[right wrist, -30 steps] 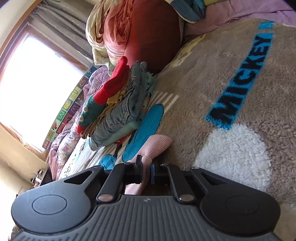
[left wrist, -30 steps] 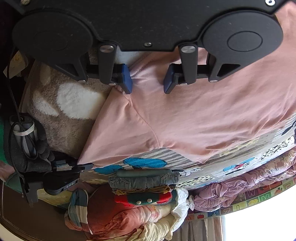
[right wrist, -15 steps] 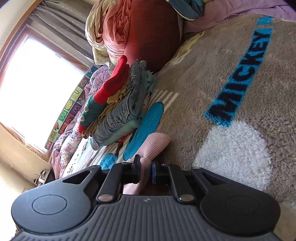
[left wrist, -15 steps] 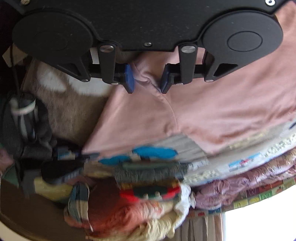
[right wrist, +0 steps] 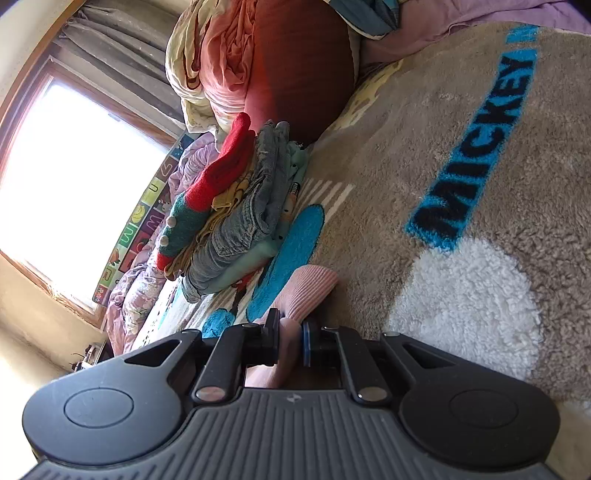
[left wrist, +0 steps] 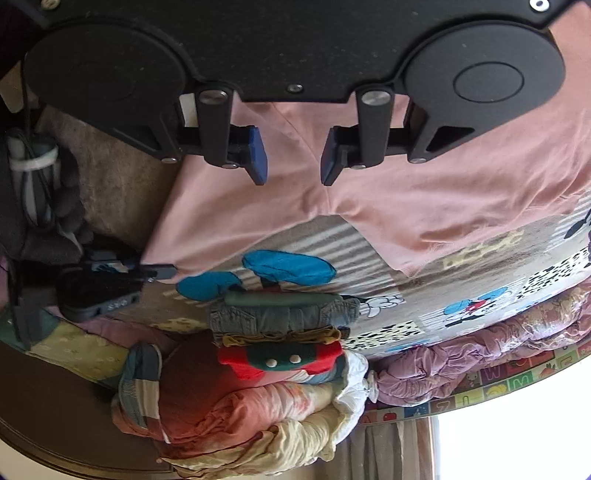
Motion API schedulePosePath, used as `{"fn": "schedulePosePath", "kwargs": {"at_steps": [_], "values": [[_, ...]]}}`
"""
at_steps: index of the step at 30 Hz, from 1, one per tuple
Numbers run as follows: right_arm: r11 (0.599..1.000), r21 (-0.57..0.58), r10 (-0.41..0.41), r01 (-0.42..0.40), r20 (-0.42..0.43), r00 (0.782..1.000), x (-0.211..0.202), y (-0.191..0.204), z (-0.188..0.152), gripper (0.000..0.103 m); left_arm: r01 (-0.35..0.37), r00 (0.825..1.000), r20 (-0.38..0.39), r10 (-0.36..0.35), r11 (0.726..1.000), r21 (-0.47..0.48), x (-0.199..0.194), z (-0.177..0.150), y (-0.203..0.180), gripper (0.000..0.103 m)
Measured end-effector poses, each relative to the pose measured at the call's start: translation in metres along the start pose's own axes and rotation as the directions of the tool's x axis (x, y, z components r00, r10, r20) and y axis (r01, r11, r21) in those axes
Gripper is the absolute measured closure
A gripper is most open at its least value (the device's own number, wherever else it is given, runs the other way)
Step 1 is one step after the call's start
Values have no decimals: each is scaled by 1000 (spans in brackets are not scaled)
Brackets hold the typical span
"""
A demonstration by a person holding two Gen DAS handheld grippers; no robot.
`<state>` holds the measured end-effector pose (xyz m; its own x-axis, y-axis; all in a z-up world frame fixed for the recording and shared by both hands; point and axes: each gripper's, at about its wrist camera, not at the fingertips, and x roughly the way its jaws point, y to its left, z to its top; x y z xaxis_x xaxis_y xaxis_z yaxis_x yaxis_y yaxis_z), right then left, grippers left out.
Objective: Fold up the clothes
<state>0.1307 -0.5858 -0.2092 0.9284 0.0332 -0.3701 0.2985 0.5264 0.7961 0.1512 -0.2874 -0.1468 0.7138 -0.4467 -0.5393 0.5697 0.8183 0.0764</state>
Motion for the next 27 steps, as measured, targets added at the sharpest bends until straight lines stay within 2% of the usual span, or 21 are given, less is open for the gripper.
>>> {"fn": "schedulePosePath", "kwargs": {"at_steps": [3,5,6,8,11,14,16,19,20,22,25,27], "values": [[1000,1,0,0,-1,1000,0,0,0,91,0,1000,-27,-2,999,-47,25,4,2,72],[1000,1,0,0,-1,1000,1,0,0,91,1,996,-85,-2,1000,-16,45,-6,-4,72],[1000,2,2,-2,-3,1000,1,0,0,91,-13,998,-69,15,1000,20,44,-8,-10,72],[1000,8,4,-4,-3,1000,1,0,0,91,-8,996,-86,11,1000,27,39,-4,-10,72],[1000,15,8,-8,-3,1000,1,-1,1,91,34,992,-125,-33,999,11,31,8,3,72],[1000,27,14,-14,-5,1000,1,-2,2,90,-14,998,-59,15,1000,4,21,33,17,72],[999,32,18,-18,-6,1000,1,-3,2,90,-45,997,-57,43,999,-26,31,45,28,73],[999,37,18,-18,-6,1000,1,-3,2,90,-82,988,-136,78,996,-20,64,43,37,75],[999,40,19,-18,-6,1000,1,-3,3,90,-72,981,-185,65,997,-28,77,37,38,76],[999,47,21,-21,-5,1000,1,-4,3,90,-50,984,-172,45,998,-24,83,29,38,78],[998,60,29,-28,-5,1000,1,-6,4,91,-20,984,-176,18,1000,-7,72,41,45,78],[997,68,35,-34,-6,999,0,-7,4,91,-50,989,-143,47,999,-18,65,55,54,78]]}}
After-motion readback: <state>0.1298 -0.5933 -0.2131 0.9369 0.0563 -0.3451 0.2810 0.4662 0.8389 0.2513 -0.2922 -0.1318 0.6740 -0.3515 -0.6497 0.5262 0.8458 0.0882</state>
